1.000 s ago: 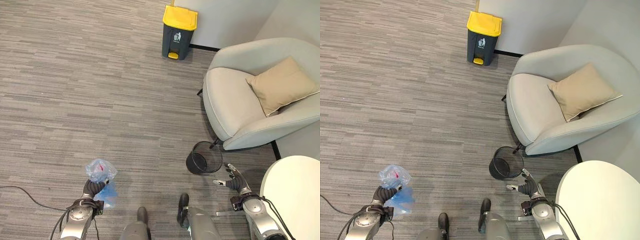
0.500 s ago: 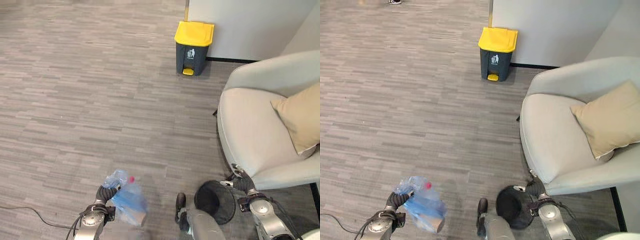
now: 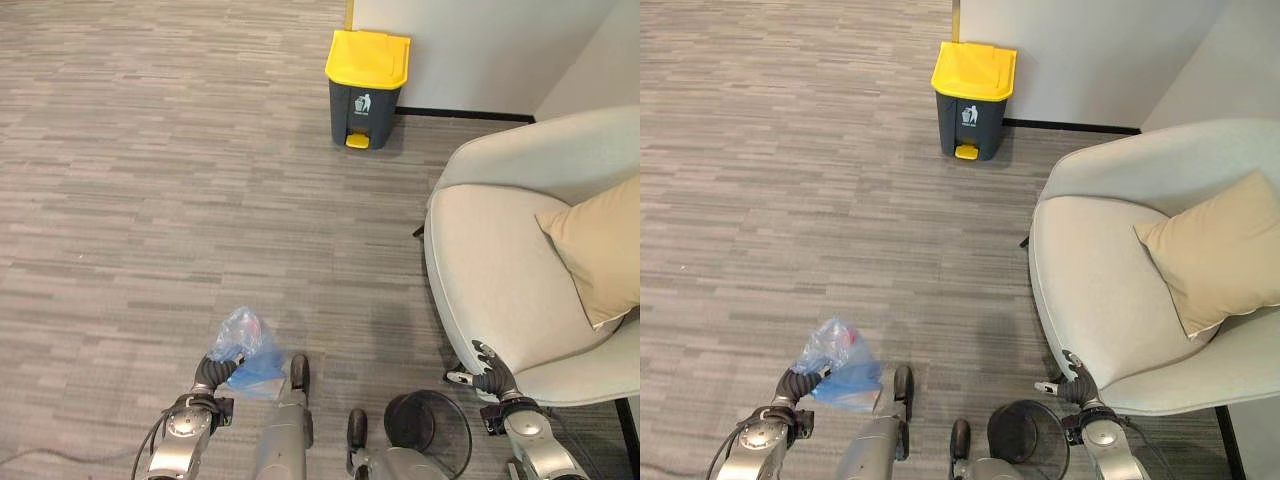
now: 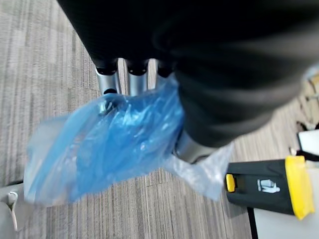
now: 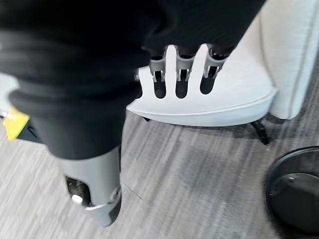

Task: Gather garbage on tea table into small bin, then transfer packed bag to large trash can.

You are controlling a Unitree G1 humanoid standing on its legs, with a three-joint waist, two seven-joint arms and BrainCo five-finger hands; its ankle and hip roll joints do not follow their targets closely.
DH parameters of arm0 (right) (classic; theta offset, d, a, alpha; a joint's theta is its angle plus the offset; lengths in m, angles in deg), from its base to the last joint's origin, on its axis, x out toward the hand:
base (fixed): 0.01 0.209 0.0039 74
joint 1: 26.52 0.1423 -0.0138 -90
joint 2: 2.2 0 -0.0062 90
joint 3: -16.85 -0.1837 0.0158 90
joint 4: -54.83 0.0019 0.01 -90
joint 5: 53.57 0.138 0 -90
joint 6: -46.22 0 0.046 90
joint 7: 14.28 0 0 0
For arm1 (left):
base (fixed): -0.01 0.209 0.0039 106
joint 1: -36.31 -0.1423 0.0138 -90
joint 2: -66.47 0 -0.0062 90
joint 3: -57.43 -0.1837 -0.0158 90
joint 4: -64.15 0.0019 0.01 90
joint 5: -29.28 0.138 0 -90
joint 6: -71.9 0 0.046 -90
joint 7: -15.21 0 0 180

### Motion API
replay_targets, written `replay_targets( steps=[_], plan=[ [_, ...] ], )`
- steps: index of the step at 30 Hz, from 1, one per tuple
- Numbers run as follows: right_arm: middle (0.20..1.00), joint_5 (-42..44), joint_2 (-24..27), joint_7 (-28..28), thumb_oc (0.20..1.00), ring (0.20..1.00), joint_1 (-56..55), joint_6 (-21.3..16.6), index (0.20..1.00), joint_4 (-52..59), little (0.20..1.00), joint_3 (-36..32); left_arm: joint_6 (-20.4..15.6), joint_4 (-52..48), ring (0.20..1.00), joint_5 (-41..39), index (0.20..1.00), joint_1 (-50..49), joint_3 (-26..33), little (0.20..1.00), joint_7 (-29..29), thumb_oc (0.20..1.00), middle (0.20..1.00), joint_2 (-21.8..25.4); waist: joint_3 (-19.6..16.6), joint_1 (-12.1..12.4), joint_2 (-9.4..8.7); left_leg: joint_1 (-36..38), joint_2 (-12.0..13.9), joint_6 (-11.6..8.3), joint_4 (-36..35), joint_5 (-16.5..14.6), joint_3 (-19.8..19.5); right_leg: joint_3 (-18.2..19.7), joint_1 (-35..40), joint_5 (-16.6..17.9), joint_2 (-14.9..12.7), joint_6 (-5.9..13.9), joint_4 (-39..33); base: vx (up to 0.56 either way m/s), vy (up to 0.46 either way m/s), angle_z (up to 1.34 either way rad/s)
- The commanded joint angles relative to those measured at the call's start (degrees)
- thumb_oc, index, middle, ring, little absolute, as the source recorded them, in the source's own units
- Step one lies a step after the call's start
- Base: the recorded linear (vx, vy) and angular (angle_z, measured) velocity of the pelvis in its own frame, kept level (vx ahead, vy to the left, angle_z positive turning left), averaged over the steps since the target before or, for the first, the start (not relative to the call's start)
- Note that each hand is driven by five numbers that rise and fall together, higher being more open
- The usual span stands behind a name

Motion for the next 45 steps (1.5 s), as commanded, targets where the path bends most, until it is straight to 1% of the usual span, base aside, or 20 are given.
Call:
replay_targets(
  steps=[1,5,6,8,13,15,16,18,19,20,21,22,25,26,27,30,39,40,43,45],
  plan=[
    [1.0,0.5,-1.2,-0.3,1.0,1.0,1.0,-1.5,1.0,2.6,1.0,0.3,-2.2,-4.1,0.2,0.2,0.2,-0.4,0.6,0.2,0.0,0.2,0.2,5.1,-2.5,1.6,-4.02,-0.8,-1.1,-1.48,8.1,-9.4,1.3,1.9,-5.8,-3.3,-7.4,6.94,7.6,0.26,0.194,-0.19],
    [1.0,0.8,-1.8,0.0,1.0,1.0,2.9,-1.4,1.0,3.2,1.0,0.7,-2.1,-4.7,0.2,-0.1,0.2,0.2,1.0,0.2,-0.6,0.2,0.2,6.1,-2.3,1.9,-4.17,0.7,-2.3,1.16,8.8,-12.3,1.6,3.9,-9.5,-2.0,-8.5,8.25,17.7,0.23,0.19,-0.19],
    [1.0,1.2,-2.2,-0.3,1.0,1.0,3.8,-1.6,1.0,3.7,1.0,1.0,-2.2,-4.8,0.2,-0.4,0.2,0.6,1.1,0.2,-1.1,0.2,0.2,6.3,-2.0,1.8,-3.91,2.3,-2.9,1.93,8.4,-13.3,1.7,3.8,-12.4,0.1,-8.8,8.67,21.7,0.38,0.213,0.02],
    [1.0,1.7,-2.0,-0.1,1.0,1.0,4.5,-1.4,1.0,4.0,1.0,1.4,-2.3,-4.8,0.2,-0.9,0.2,0.9,1.1,0.2,-1.5,0.2,0.2,6.1,-1.4,1.2,-3.44,5.7,-3.4,2.35,7.1,-14.8,1.2,2.4,-16.5,0.6,-8.1,7.87,20.5,0.42,0.132,-0.37],
    [1.0,1.7,-0.8,-0.2,1.0,1.0,4.3,-1.0,1.0,3.7,1.0,1.7,-2.6,-2.5,0.2,-2.0,0.2,3.2,0.2,0.2,-1.9,0.2,0.2,5.6,0.5,-1.6,-2.91,15.7,-4.6,0.51,4.7,-19.3,-1.7,-4.0,-25.0,6.7,-9.3,9.3,8.5,0.48,-0.1,0.24],
    [1.0,1.6,-0.7,-0.1,1.0,1.0,3.3,-0.9,1.0,3.8,1.0,1.3,-2.6,-2.8,0.2,-1.6,0.2,2.5,0.2,0.2,-1.4,0.2,0.2,5.4,-0.1,-2.3,-2.87,18.4,-4.3,-0.54,4.2,-20.9,-3.0,-3.8,-24.5,7.1,-9.6,9.58,8.3,0.5,-0.243,0.65],
    [1.0,1.4,-0.6,0.1,1.0,1.0,2.3,-0.9,1.0,3.7,1.0,0.8,-2.4,-3.2,0.2,-1.1,0.2,1.4,0.3,0.2,-1.0,0.2,0.2,5.1,-1.2,-2.6,-2.62,19.6,-3.5,-1.73,5.4,-21.3,-3.3,-3.8,-23.4,7.7,-9.8,8.56,8.6,0.52,-0.281,0.76],
    [1.0,1.3,-0.3,0.1,1.0,1.0,1.4,-1.1,1.0,3.6,1.0,0.4,-2.1,-3.9,0.2,-0.9,0.2,-0.3,0.6,0.2,-0.4,0.2,0.2,4.5,-2.6,-3.1,-1.75,19.4,-0.4,-4.23,9.2,-18.5,-2.5,-5.5,-21.2,7.3,-9.1,7.54,8.0,0.52,-0.369,0.87],
    [1.0,1.3,0.7,0.0,1.0,1.0,1.1,-1.2,1.0,3.2,1.0,0.1,-1.8,-3.8,0.2,-1.2,0.2,-1.1,0.7,0.2,0.3,0.2,0.2,3.7,-3.7,-3.1,-1.19,16.2,2.9,-5.66,18.3,-12.6,-1.3,-6.3,-16.9,4.6,-6.4,5.05,6.2,0.57,-0.44,0.4],
    [1.0,1.5,1.1,0.0,1.0,1.0,1.2,-1.1,1.0,3.3,1.0,0.1,-1.6,-3.6,0.2,-1.7,0.2,-1.0,0.7,0.2,0.2,0.2,0.2,3.5,-3.5,-2.8,-1.36,14.5,3.2,-4.95,19.9,-11.9,-0.7,-6.4,-15.6,3.3,-6.2,4.4,6.1,0.6,-0.388,-0.31],
    [1.0,1.8,1.5,-0.3,1.0,1.0,1.8,-1.1,1.0,2.9,1.0,0.3,-1.8,-3.3,0.2,-1.7,0.2,-0.6,0.5,0.2,-0.2,0.2,0.2,3.0,-2.6,-2.0,-1.96,10.1,2.3,-3.59,19.8,-15.1,0.5,-5.9,-13.6,1.7,-6.3,4.47,5.7,0.34,-0.132,-0.21],
    [1.0,1.7,1.6,-0.3,1.0,1.0,1.8,-1.0,1.0,3.0,1.0,0.2,-1.7,-3.3,0.2,-1.5,0.2,-0.6,0.4,0.2,-0.1,0.2,0.2,3.1,-2.5,-1.8,-2.46,8.4,1.7,-3.09,18.3,-15.9,1.4,-5.9,-13.1,1.3,-6.8,4.72,5.6,0.26,-0.065,-0.51],
    [1.0,1.8,1.8,-0.5,1.0,1.0,1.5,-0.9,1.0,2.7,1.0,-0.2,-1.7,-3.1,0.2,-1.4,0.2,-0.6,0.4,0.2,0.1,0.2,0.2,3.2,-1.5,-0.9,-2.6,4.3,1.3,-3.0,16.2,-15.5,2.9,-5.6,-11.2,0.1,-6.6,4.68,5.7,0.16,-0.018,-0.45],
    [1.0,1.8,1.8,-1.0,1.0,1.0,1.3,-0.8,1.0,2.2,1.0,-0.4,-1.7,-2.8,0.2,-1.1,0.2,-0.3,0.2,0.2,0.0,0.2,0.2,3.4,-0.9,0.0,-2.18,1.1,1.0,-3.57,11.7,-10.7,3.4,-5.0,-9.4,-0.6,-5.6,4.51,5.3,0.22,0.009,-0.35],
    [1.0,1.9,1.7,-1.1,1.0,1.0,1.2,-0.8,1.0,2.1,1.0,-0.4,-1.7,-2.8,0.2,-1.0,0.2,-0.3,0.1,0.2,-0.1,0.2,0.2,3.5,-0.6,0.6,-1.91,-0.1,0.7,-3.96,9.1,-7.9,3.0,-4.6,-8.3,-1.2,-4.8,4.48,5.2,0.31,0.023,-0.45],
    [1.0,1.6,1.0,-1.5,1.0,1.0,0.9,-0.7,1.0,1.6,1.0,-0.4,-1.7,-3.3,0.2,-1.2,0.2,-0.6,-0.3,0.2,0.0,0.2,0.2,3.3,-0.9,1.9,-1.22,-1.9,0.2,-4.7,3.5,-2.5,2.3,-2.7,-5.0,-3.1,-3.2,4.25,5.5,0.34,0.086,-0.56],
    [1.0,0.3,-0.7,-0.6,1.0,1.0,1.5,-0.5,1.0,1.6,1.0,0.3,-1.6,-3.6,0.2,-1.0,0.2,-1.4,0.1,0.2,-0.1,0.2,0.2,4.0,-3.8,2.8,-2.79,3.2,-1.6,-1.16,3.5,-6.9,2.0,1.3,-3.1,-4.9,-5.6,6.22,9.9,0.25,0.146,-0.44],
    [1.0,0.3,-1.1,-0.2,1.0,1.0,2.2,-0.3,1.0,2.0,1.0,0.5,-1.3,-3.9,0.2,-1.3,0.2,-1.1,0.4,0.2,-0.2,0.2,0.2,4.5,-3.6,2.7,-2.93,4.4,-2.2,-0.03,3.7,-8.5,1.8,2.2,-4.9,-4.8,-6.3,7.06,15.1,0.13,0.133,-0.12],
    [1.0,0.5,-1.8,-0.3,1.0,1.0,3.2,-0.4,1.0,2.3,1.0,1.1,-1.4,-3.6,0.2,-1.7,0.2,-0.2,0.6,0.2,-1.1,0.2,0.2,4.7,-3.2,2.5,-2.51,6.1,-2.2,0.83,3.6,-10.0,2.4,1.9,-10.2,-2.5,-6.7,8.1,19.6,0.13,0.107,0.06],
    [1.0,0.4,-1.5,-0.2,1.0,1.0,4.0,-0.2,1.0,2.3,1.0,1.7,-1.5,-3.8,0.2,-2.3,0.2,-0.2,0.5,0.2,-1.2,0.2,0.2,4.9,-2.7,2.3,-2.23,7.3,-2.1,1.08,3.5,-10.8,2.9,0.1,-12.8,-1.1,-7.5,8.03,17.7,0.15,0.032,-0.17]
  ],
)
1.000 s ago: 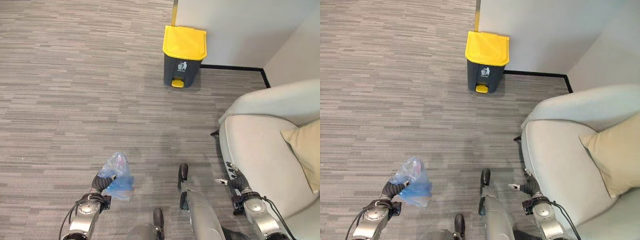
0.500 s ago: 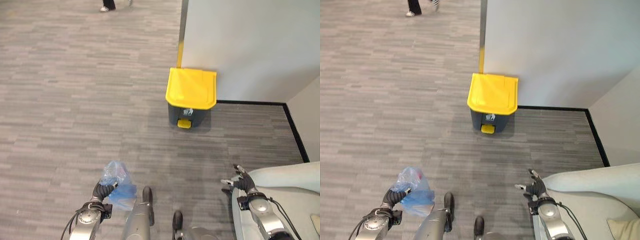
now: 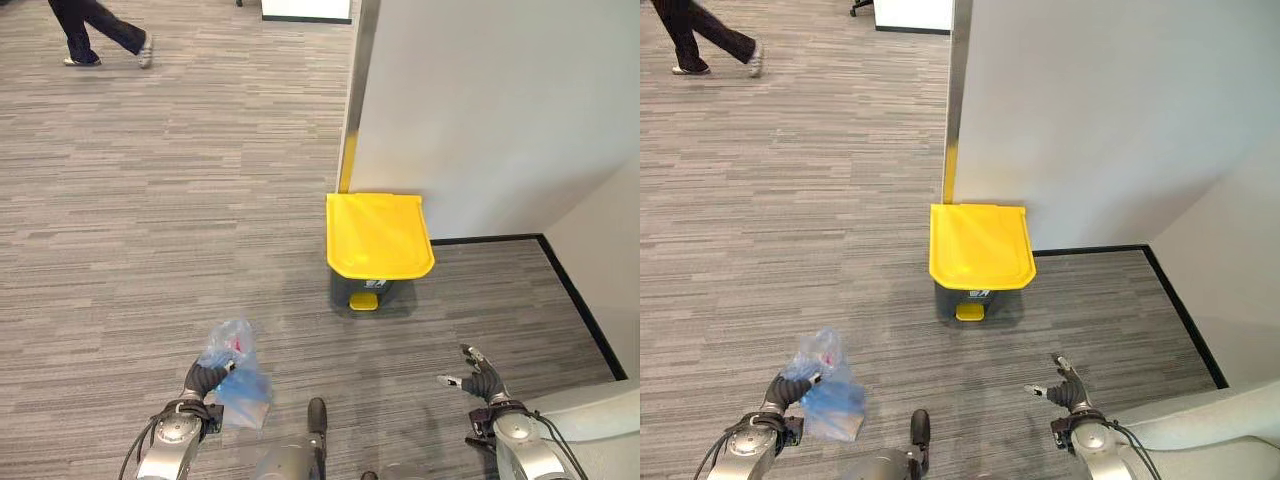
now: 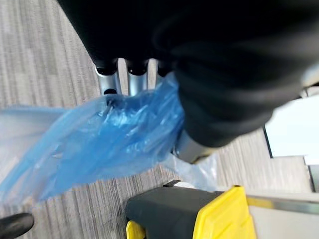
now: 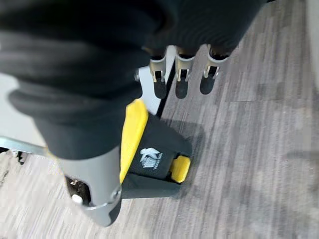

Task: Gather garbage on tea table into small bin, then transfer packed bag to large trash can.

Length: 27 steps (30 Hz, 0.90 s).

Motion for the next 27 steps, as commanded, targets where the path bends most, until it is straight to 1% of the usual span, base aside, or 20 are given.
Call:
replay_targets(
  steps=[1,2,3,5,7,9,10,11,13,14,15,16,17,20,21,22,23,25,27],
  plan=[
    [1.0,-0.6,1.4,-0.6,1.0,1.0,3.4,-1.1,1.0,0.8,1.0,0.2,-2.2,-3.4,0.2,-2.3,0.2,-0.3,0.5,0.2,-1.1,0.2,0.2,2.2,1.6,1.2,0.08,2.7,6.1,-2.79,5.2,-10.2,0.1,-2.9,-2.0,14.4,0.1,0.87,-14.4,0.16,0.009,-0.13],
    [1.0,-0.6,1.5,-0.5,1.0,1.0,3.6,-1.1,1.0,0.6,1.0,0.3,-2.2,-3.1,0.2,-2.4,0.2,-0.3,0.5,0.2,-1.1,0.2,0.2,2.1,1.9,0.9,0.3,3.5,6.0,-2.72,4.9,-10.5,0.1,-3.5,-3.1,15.1,0.1,0.82,-15.3,0.24,-0.026,-0.18],
    [1.0,-0.6,1.7,-0.5,1.0,1.0,3.5,-1.0,1.0,0.6,1.0,0.4,-2.5,-2.4,0.2,-3.0,0.2,-0.1,0.7,0.2,-1.1,0.2,0.2,1.9,2.5,0.0,0.6,5.2,5.7,-2.87,4.4,-10.9,-0.8,-4.2,-5.2,16.3,0.5,0.86,-17.2,0.23,-0.074,-0.17],
    [1.0,-0.5,1.7,-0.6,1.0,1.0,3.0,-1.1,1.0,0.5,1.0,0.1,-2.6,-2.3,0.2,-2.8,0.2,0.0,0.8,0.2,-1.2,0.2,0.2,1.9,2.7,-0.4,0.34,6.0,5.5,-3.17,4.5,-11.4,-1.7,-3.6,-5.0,16.4,0.8,1.02,-18.2,0.19,-0.13,0.03],
    [1.0,-0.4,1.9,-0.8,1.0,1.0,2.4,-1.3,1.0,0.3,1.0,-0.2,-2.8,-2.7,0.2,-2.7,0.2,-0.4,0.8,0.2,-1.0,0.2,0.2,1.6,2.3,-0.3,-0.3,6.6,5.4,-3.9,5.0,-12.2,-1.7,-4.0,-3.0,16.4,0.6,0.22,-20.6,0.15,-0.161,0.46],
    [1.0,-0.4,2.0,-0.8,1.0,1.0,2.2,-1.3,1.0,0.2,1.0,-0.2,-2.7,-2.8,0.2,-2.7,0.2,-0.6,0.8,0.2,-0.9,0.2,0.2,1.4,2.1,-0.4,-0.24,6.7,5.6,-4.21,5.1,-12.2,-1.8,-4.4,-2.4,16.5,0.6,0.04,-21.2,0.1,-0.128,0.4],
    [1.0,0.0,2.5,-1.0,1.0,1.0,1.7,-1.5,1.0,0.1,1.0,-0.8,-2.6,-3.0,0.2,-2.9,0.2,-0.9,0.8,0.2,-0.6,0.2,0.2,1.1,1.6,-0.4,-0.41,6.4,6.2,-5.41,6.2,-12.5,-1.8,-5.0,-1.0,16.4,0.9,-0.45,-22.7,0.12,-0.185,0.21],
    [1.0,0.2,2.8,-1.1,1.0,1.0,1.3,-1.6,1.0,0.2,1.0,-1.3,-2.4,-3.3,0.2,-2.9,0.2,-1.2,0.7,0.2,-0.5,0.2,0.2,1.0,1.4,-0.5,-0.54,6.0,6.9,-6.05,7.4,-12.8,-1.5,-5.7,0.0,16.2,0.9,-0.84,-23.4,0.12,-0.186,0.15],
    [1.0,0.4,2.9,-1.1,1.0,1.0,1.1,-1.6,1.0,0.1,1.0,-1.5,-2.2,-3.3,0.2,-2.9,0.2,-1.2,0.6,0.2,-0.3,0.2,0.2,0.9,1.4,-0.6,-0.56,5.5,7.4,-6.46,8.9,-13.1,-1.3,-6.2,0.6,16.1,1.0,-1.13,-23.9,0.07,-0.135,0.54],
    [1.0,0.9,3.3,-1.4,1.0,1.0,0.8,-1.6,1.0,0.0,1.0,-2.2,-1.9,-3.1,0.2,-3.0,0.2,-1.2,0.6,0.2,0.0,0.2,0.2,0.5,1.5,-0.7,-0.78,4.1,8.4,-7.29,12.7,-13.2,-0.6,-7.1,2.1,15.6,1.0,-1.94,-25.1,0.15,-0.23,0.75],
    [1.0,1.3,3.6,-1.5,1.0,1.0,0.3,-1.6,1.0,-0.5,1.0,-2.8,-1.7,-2.8,0.2,-2.9,0.2,-1.4,0.5,0.2,0.4,0.2,0.2,0.0,1.6,-0.9,-0.61,3.0,9.7,-7.72,15.4,-12.6,0.0,-8.0,4.4,14.9,1.5,-2.66,-26.9,0.14,-0.192,0.51],
    [1.0,1.5,3.7,-1.5,1.0,1.0,0.3,-1.6,1.0,-0.8,1.0,-2.9,-1.7,-2.6,0.2,-2.9,0.2,-1.3,0.4,0.2,0.4,0.2,0.2,-0.1,1.7,-1.0,-0.62,2.4,9.9,-7.77,15.7,-12.0,0.3,-8.3,4.8,14.8,1.4,-2.66,-27.3,0.12,-0.087,0.42],
    [1.0,1.9,3.6,-1.6,1.0,1.0,-0.4,-1.4,1.0,-0.8,1.0,-3.4,-1.6,-2.5,0.2,-2.5,0.2,-1.4,0.2,0.2,0.5,0.2,0.2,0.0,1.9,-1.4,-0.67,0.8,11.0,-7.56,14.7,-11.2,2.3,-8.8,5.6,14.4,1.1,-2.63,-27.6,0.07,0.004,0.19],
    [1.0,1.8,3.6,-2.0,1.0,1.0,-1.0,-1.4,1.0,-0.5,1.0,-3.8,-1.4,-2.1,0.2,-1.5,0.2,-1.4,0.3,0.2,0.4,0.2,0.2,0.4,1.9,-1.4,-0.32,-0.6,11.4,-8.08,10.6,-8.3,3.1,-8.9,6.0,14.3,1.3,-2.42,-27.9,0.07,0.042,0.09],
    [1.0,1.6,3.6,-1.9,1.0,1.0,-0.9,-1.4,1.0,-0.8,1.0,-3.7,-1.5,-2.3,0.2,-1.6,0.2,-1.8,0.3,0.2,0.6,0.2,0.2,0.2,2.0,-1.2,0.15,0.5,11.3,-8.26,8.4,-8.3,2.6,-8.6,6.1,13.8,1.7,-2.41,-27.6,0.06,0.039,-0.01],
    [1.0,1.6,3.6,-1.9,1.0,1.0,-0.9,-1.4,1.0,-0.8,1.0,-3.7,-1.5,-2.3,0.2,-1.6,0.2,-1.8,0.3,0.2,0.6,0.2,0.2,0.2,1.8,-1.3,0.1,0.4,11.2,-8.23,8.1,-7.9,2.6,-8.6,5.9,13.9,1.7,-2.42,-27.7,0.1,0.073,-0.11],
    [1.0,1.3,3.5,-1.9,1.0,1.0,-1.2,-1.5,1.0,-0.9,1.0,-3.8,-1.5,-2.5,0.2,-1.3,0.2,-2.1,0.3,0.2,0.7,0.2,0.2,0.2,1.5,-1.5,0.52,2.4,10.8,-8.28,5.9,-7.8,2.3,-8.4,6.5,13.7,2.0,-2.1,-28.0,0.08,0.066,-0.25],
    [1.0,1.3,3.4,-2.0,1.0,1.0,-1.1,-1.4,1.0,-1.0,1.0,-3.8,-1.5,-2.5,0.2,-1.3,0.2,-2.1,0.2,0.2,0.7,0.2,0.2,0.2,1.0,-1.7,0.52,2.6,10.5,-8.22,5.3,-7.4,2.3,-8.3,6.4,13.9,1.9,-2.01,-28.3,0.09,0.077,-0.23],
    [1.0,1.2,3.1,-1.8,1.0,1.0,-1.1,-1.3,1.0,-1.1,1.0,-4.0,-1.5,-2.5,0.2,-1.1,0.2,-2.4,0.5,0.2,0.6,0.2,0.2,0.2,0.2,-1.8,0.53,4.5,9.9,-7.61,3.4,-7.7,2.6,-7.3,6.7,14.1,1.8,-1.71,-28.2,0.1,0.1,-0.09]
  ],
)
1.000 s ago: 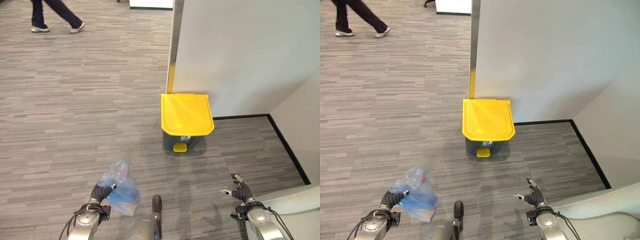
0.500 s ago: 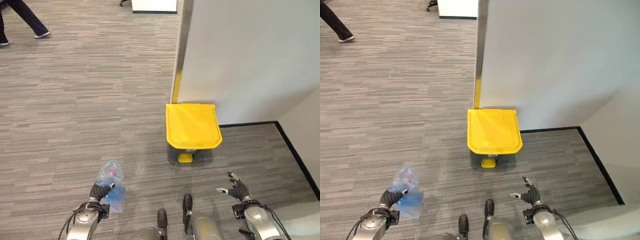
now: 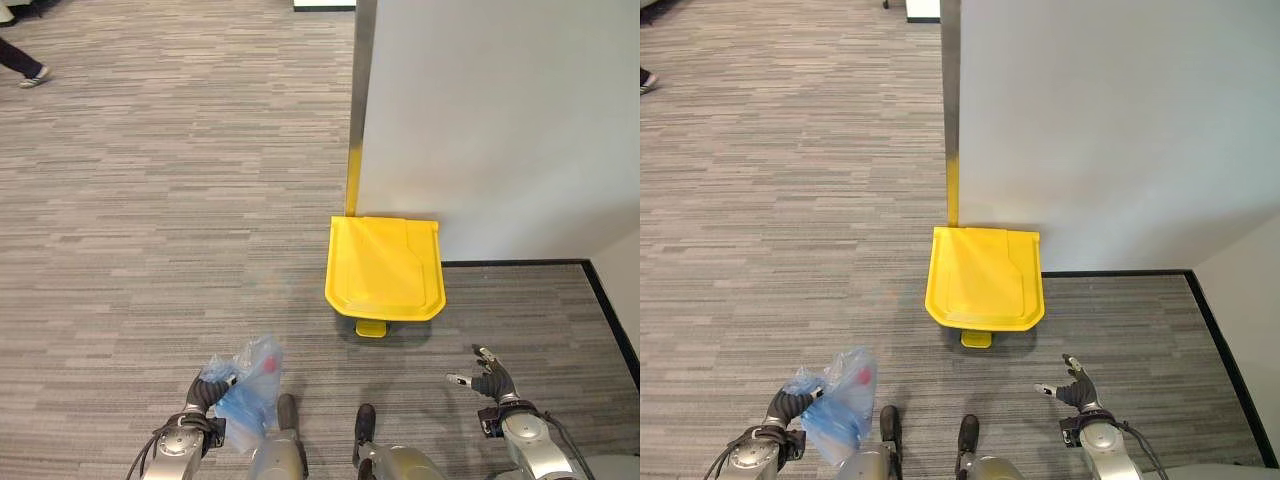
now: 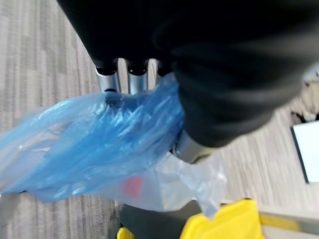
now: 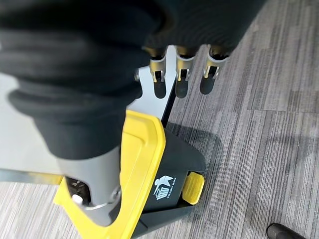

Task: Gather garbage on tea table into small bin, then transfer packed bag to large trash can.

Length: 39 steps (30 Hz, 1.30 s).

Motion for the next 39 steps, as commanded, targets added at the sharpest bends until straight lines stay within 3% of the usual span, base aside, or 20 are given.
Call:
replay_targets(
  steps=[1,12,15,19,22,26,29,31,33,36,39],
  plan=[
    [1.0,1.1,0.7,-1.2,1.0,1.0,0.8,-1.4,1.0,0.6,1.0,-1.0,-2.2,-2.9,0.2,-0.2,0.2,0.1,0.7,0.2,0.1,0.2,0.2,3.4,-2.5,1.0,-3.39,-0.6,-2.1,-0.57,4.4,-6.4,0.1,1.5,0.2,-8.6,-5.0,5.6,4.3,0.08,0.097,-0.07],
    [1.0,1.2,-0.9,-0.9,1.0,1.0,2.8,-0.1,1.0,-0.8,1.0,-0.2,-2.4,-3.8,0.2,-1.0,0.2,0.0,2.1,0.2,-1.3,0.2,0.2,4.6,-2.7,2.4,-4.36,1.0,-4.7,2.84,5.2,-10.4,0.8,6.1,-1.1,-7.8,-7.7,8.36,7.5,0.06,0.135,-0.18],
    [1.0,1.6,-1.7,-0.8,1.0,1.0,3.6,0.0,1.0,-1.1,1.0,-0.1,-2.4,-3.7,0.2,-1.5,0.2,0.7,2.2,0.2,-1.4,0.2,0.2,5.0,-1.9,2.8,-4.24,0.6,-6.2,4.5,6.3,-12.1,-0.3,7.5,-4.2,-7.7,-8.7,9.65,13.4,0.07,0.224,-0.22],
    [1.0,1.7,-2.1,-1.0,1.0,1.0,4.0,-0.2,1.0,-0.5,1.0,0.0,-2.3,-3.4,0.2,-1.4,0.2,1.3,2.3,0.2,-1.6,0.2,0.2,5.3,-0.8,2.5,-3.81,2.2,-7.0,5.71,6.7,-13.5,-0.6,8.1,-8.9,-6.0,-8.9,10.42,21.9,0.08,0.134,-0.13],
    [1.0,1.8,-1.2,-1.1,1.0,1.0,4.8,-0.2,1.0,0.1,1.0,0.3,-2.4,-3.6,0.2,-1.9,0.2,1.5,2.4,0.2,-1.7,0.2,0.2,5.5,0.1,1.7,-3.6,5.7,-8.2,6.06,6.0,-15.8,-1.0,5.2,-14.0,-3.4,-9.0,9.66,18.5,0.22,0.059,-0.16],
    [1.0,2.6,-0.7,-1.4,1.0,1.0,4.4,-0.2,1.0,-0.6,1.0,-0.5,-2.7,-2.2,0.2,-2.2,0.2,3.2,1.9,0.2,-2.0,0.2,0.2,5.3,1.1,-0.5,-3.79,9.8,-9.2,5.1,6.9,-19.0,-3.6,2.6,-18.1,-0.3,-8.0,10.97,7.6,0.33,-0.037,0.2],
    [1.0,3.5,-0.2,-1.6,1.0,1.0,2.9,-0.3,1.0,-0.5,1.0,-1.7,-2.9,-2.5,0.2,-2.1,0.2,4.5,1.0,0.2,-1.9,0.2,0.2,5.4,0.6,-1.9,-3.85,12.3,-9.4,3.95,7.2,-21.5,-6.5,4.5,-18.6,0.7,-7.5,11.32,5.5,0.32,-0.125,0.52],
    [1.0,4.1,0.1,-1.6,1.0,1.0,1.9,-0.2,1.0,-0.5,1.0,-2.6,-3.0,-3.2,0.2,-2.3,0.2,4.3,0.9,0.2,-1.6,0.2,0.2,5.5,-0.3,-2.4,-4.33,12.7,-9.2,2.94,8.2,-22.8,-8.0,6.3,-18.7,2.0,-8.3,10.27,7.2,0.28,-0.17,0.78],
    [1.0,4.7,0.5,-1.9,1.0,1.0,1.6,-0.5,1.0,-0.8,1.0,-3.4,-2.8,-3.2,0.2,-2.6,0.2,4.4,0.4,0.2,-1.5,0.2,0.2,5.5,-0.6,-3.3,-4.26,11.8,-7.2,1.84,11.4,-24.2,-8.0,5.8,-20.3,1.7,-8.6,9.49,10.9,0.23,-0.22,0.75],
    [1.0,7.2,1.3,-2.9,1.0,1.0,2.2,-1.5,1.0,-1.8,1.0,-5.5,-2.7,-1.8,0.2,-2.8,0.2,4.9,0.2,0.2,-1.2,0.2,0.2,5.6,-1.6,-5.3,-2.87,12.4,-3.2,0.31,10.9,-23.2,-6.6,2.5,-22.2,-0.5,-8.1,8.6,16.1,0.21,-0.166,0.44],
    [1.0,7.8,1.4,-3.1,1.0,1.0,2.7,-1.6,1.0,-2.0,1.0,-5.4,-2.9,-1.6,0.2,-2.7,0.2,5.0,0.4,0.2,-1.4,0.2,0.2,5.3,-1.8,-5.7,-2.03,13.6,-2.8,0.14,7.8,-22.2,-5.3,2.2,-23.1,-0.3,-7.4,8.94,15.7,0.04,-0.003,-0.14]
  ],
)
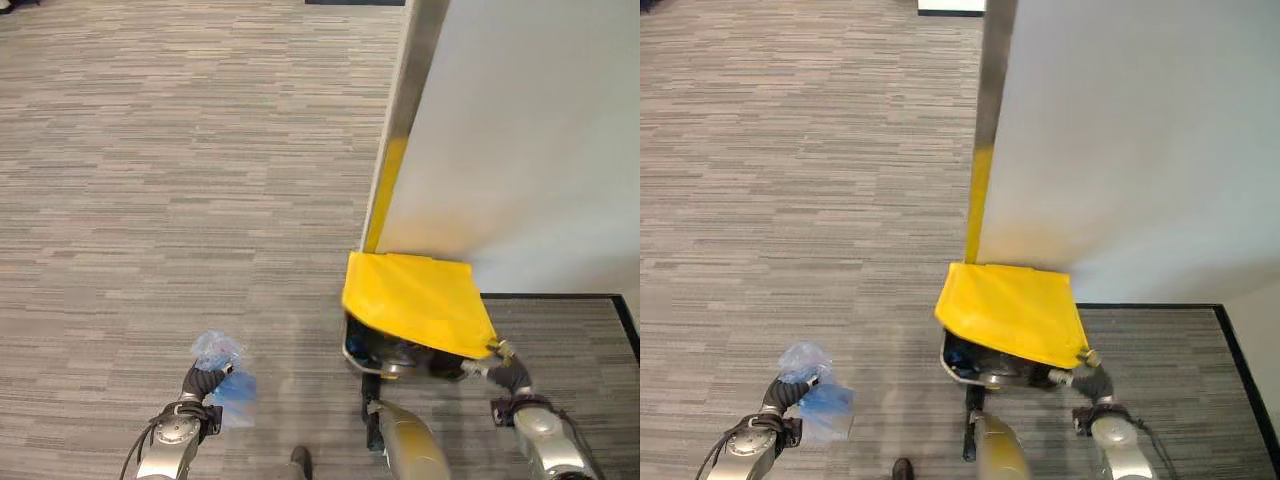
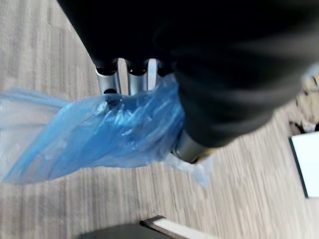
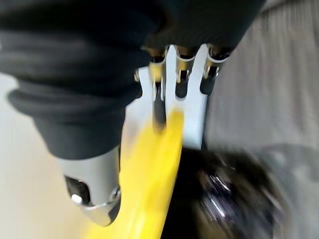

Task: Gather garbage on tea table into small bin, then transfer packed bag to large trash can.

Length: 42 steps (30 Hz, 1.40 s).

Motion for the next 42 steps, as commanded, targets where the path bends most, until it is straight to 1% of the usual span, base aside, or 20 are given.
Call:
replay_targets(
  steps=[1,2,3,6,11,18,19,20,23,25,29,30,31,33,34,35,37,39,40,42],
  plan=[
    [1.0,1.5,-2.4,0.1,1.0,1.0,-2.8,-0.4,1.0,-1.1,1.0,2.3,-2.9,-3.1,0.2,-1.4,0.2,0.7,0.0,0.2,-0.6,0.2,0.2,2.2,-2.1,-0.9,-0.8,4.1,-2.3,-1.12,2.7,-8.3,0.9,0.9,-4.1,4.3,-4.7,8.96,-1.3,-0.02,0.059,-0.26],
    [1.0,0.6,-2.8,1.1,1.0,1.0,-1.7,-0.1,1.0,-1.0,1.0,4.3,-3.0,-3.4,0.2,-0.8,0.2,0.3,-0.3,0.2,0.0,0.2,0.2,1.9,-2.4,-0.5,-0.42,5.0,-2.9,-0.55,0.2,-8.3,1.7,1.5,-4.7,5.3,-4.3,9.43,-2.2,-0.02,0.051,-0.2],
    [1.0,0.6,-2.8,1.1,1.0,1.0,-1.7,-0.1,1.0,-1.0,1.0,4.3,-3.0,-3.4,0.2,-0.8,0.2,0.3,-0.3,0.2,0.0,0.2,0.2,1.9,-2.4,-0.5,-0.43,5.0,-2.9,-0.55,0.1,-8.3,1.7,1.5,-4.7,5.3,-4.3,9.43,-2.2,-0.02,0.076,-0.22],
    [1.0,-1.5,-3.2,2.4,1.0,1.0,1.5,-0.1,1.0,0.1,1.0,8.5,-3.3,-4.5,0.2,0.8,0.2,0.4,-1.5,0.2,1.0,0.2,0.2,1.7,-2.0,0.4,-0.08,5.5,-4.5,0.47,-1.2,-8.6,1.9,2.6,-4.7,7.3,-4.3,10.2,-4.6,-0.02,0.061,-0.42],
    [1.0,-2.7,-3.5,3.6,1.0,1.0,6.8,-0.7,1.0,2.9,1.0,13.3,-4.0,-5.8,0.2,1.4,0.2,1.7,-2.9,0.2,1.7,0.2,0.2,1.6,-1.3,2.2,0.27,5.3,-5.8,1.28,-1.7,-9.0,1.8,2.6,-4.9,8.7,-5.0,10.47,-6.1,-0.02,0.026,-0.12],
    [1.0,-2.2,-3.4,3.2,1.0,1.0,16.3,-1.2,1.0,3.4,1.0,18.3,-5.3,-6.6,0.2,0.5,0.2,5.8,-6.1,0.2,1.2,0.2,0.2,2.0,-0.3,3.8,0.3,4.3,-6.4,1.62,-0.9,-9.4,0.9,2.2,-5.2,9.5,-6.0,10.34,-7.0,-0.01,-0.002,0.02],
    [1.0,-1.3,-3.7,2.7,1.0,1.0,19.4,-1.1,1.0,2.4,1.0,19.3,-5.7,-6.6,0.2,-0.3,0.2,7.9,-7.7,0.2,1.0,0.2,0.2,2.1,0.2,4.1,0.21,3.6,-6.6,1.67,-0.5,-9.4,0.6,2.2,-5.4,9.8,-6.3,10.3,-7.3,-0.01,-0.011,0.07],
    [1.0,-1.3,-3.7,2.7,1.0,1.0,19.5,-1.1,1.0,2.3,1.0,19.3,-5.7,-6.6,0.2,-0.3,0.2,8.0,-7.7,0.2,1.0,0.2,0.2,2.1,0.2,4.1,0.2,3.6,-6.6,1.68,-0.5,-9.4,0.6,2.2,-5.4,9.8,-6.3,10.3,-7.3,-0.03,-0.034,0.1],
    [1.0,0.1,-3.5,1.6,1.0,1.0,25.0,-0.8,1.0,0.6,1.0,20.5,-6.4,-7.6,0.2,-1.7,0.2,11.8,-10.9,0.2,1.1,0.2,0.2,2.7,1.2,4.6,-0.13,2.0,-6.9,1.57,0.6,-9.4,0.0,2.1,-5.9,10.2,-6.8,10.19,-7.8,-0.03,-0.034,0.22],
    [1.0,1.2,-1.8,0.7,1.0,1.0,30.3,-0.7,1.0,-1.9,1.0,21.1,-6.9,-8.6,0.2,-2.7,0.2,14.5,-13.4,0.2,1.5,0.2,0.2,3.1,1.8,4.9,-0.44,1.2,-7.0,1.43,1.1,-9.3,-0.1,2.1,-6.0,10.3,-7.0,10.19,-8.1,-0.04,-0.034,0.15],
    [1.0,2.2,0.6,0.0,1.0,1.0,35.1,-0.4,1.0,-4.7,1.0,21.7,-7.5,-10.3,0.2,-3.4,0.2,17.3,-16.3,0.2,2.1,0.2,0.2,3.9,2.3,5.0,-0.87,0.8,-7.1,1.34,1.4,-9.2,-0.1,2.0,-6.0,10.5,-7.0,10.27,-8.3,-0.03,-0.025,0.04],
    [1.0,2.9,2.0,-0.3,1.0,1.0,38.0,-0.2,1.0,-7.0,1.0,21.6,-8.0,-12.5,0.2,-3.6,0.2,18.1,-18.3,0.2,3.0,0.2,0.2,4.3,2.3,5.0,-1.15,0.8,-7.2,1.35,1.5,-9.3,-0.1,2.1,-6.0,10.7,-6.9,10.33,-8.4,0.0,0.0,0.0],
    [1.0,2.9,2.0,-0.2,1.0,1.0,38.1,-0.3,1.0,-7.0,1.0,21.6,-8.0,-12.5,0.2,-3.6,0.2,18.1,-18.3,0.2,3.0,0.2,0.2,4.3,2.4,5.0,-1.14,0.9,-7.2,1.35,1.5,-9.3,-0.1,2.1,-5.9,10.7,-6.9,10.33,-8.4,-0.03,-0.013,-0.01],
    [1.0,3.4,3.8,-0.5,1.0,1.0,41.7,0.0,1.0,-9.5,1.0,22.0,-8.3,-15.9,0.2,-4.1,0.2,19.2,-20.9,0.2,4.2,0.2,0.2,4.7,2.4,5.0,-1.59,1.2,-7.1,1.36,1.2,-9.4,0.1,2.0,-5.7,10.9,-6.8,10.55,-8.7,-0.02,-0.007,-0.01],
    [1.0,3.8,4.7,-0.5,1.0,1.0,43.4,0.0,1.0,-10.7,1.0,22.3,-8.5,-17.8,0.2,-4.4,0.2,20.1,-22.6,0.2,5.0,0.2,0.2,4.5,2.3,4.7,-1.92,1.4,-7.0,1.41,0.8,-9.5,0.3,2.0,-5.7,11.0,-6.6,10.73,-8.8,-0.02,-0.006,-0.04],
    [1.0,3.8,4.7,-0.5,1.0,1.0,43.5,0.0,1.0,-10.8,1.0,22.3,-8.5,-17.8,0.2,-4.4,0.2,20.2,-22.6,0.2,5.0,0.2,0.2,4.4,2.3,4.8,-1.9,1.5,-7.0,1.41,0.8,-9.5,0.3,2.0,-5.7,11.0,-6.6,10.73,-8.8,-0.02,0.005,-0.06],
    [1.0,4.7,6.4,-0.7,1.0,1.0,46.7,-0.4,1.0,-11.8,1.0,23.0,-9.2,-21.1,0.2,-5.0,0.2,24.0,-25.5,0.2,5.3,0.2,0.2,3.8,2.1,4.1,-2.42,2.2,-7.0,1.46,0.0,-9.6,0.8,2.3,-5.7,11.3,-6.3,11.1,-9.2,-0.02,0.016,-0.15],
    [1.0,4.8,6.5,-0.7,1.0,1.0,47.3,-0.5,1.0,-11.7,1.0,23.3,-9.3,-21.8,0.2,-5.2,0.2,25.1,-25.9,0.2,5.2,0.2,0.2,3.5,2.2,3.9,-2.5,2.4,-7.0,1.46,-0.1,-9.7,0.9,2.3,-5.7,11.4,-6.2,11.16,-9.2,-0.02,0.006,-0.19],
    [1.0,5.5,7.1,-0.8,1.0,1.0,49.1,-0.9,1.0,-11.5,1.0,24.0,-9.7,-23.5,0.2,-5.8,0.2,28.7,-27.5,0.2,4.8,0.2,0.2,2.6,2.1,3.4,-2.77,2.7,-7.1,1.47,-0.1,-9.9,1.3,2.5,-5.7,11.6,-6.1,11.34,-9.4,-0.02,0.002,-0.13],
    [1.0,5.9,7.3,-0.9,1.0,1.0,50.7,-1.1,1.0,-11.5,1.0,24.9,-9.7,-23.1,0.2,-5.6,0.2,31.5,-28.9,0.2,4.3,0.2,0.2,1.7,2.3,2.9,-2.83,2.7,-7.3,1.46,-0.1,-10.0,1.5,2.7,-6.0,11.8,-6.0,11.47,-9.4,-0.02,0.007,-0.15]
  ],
)
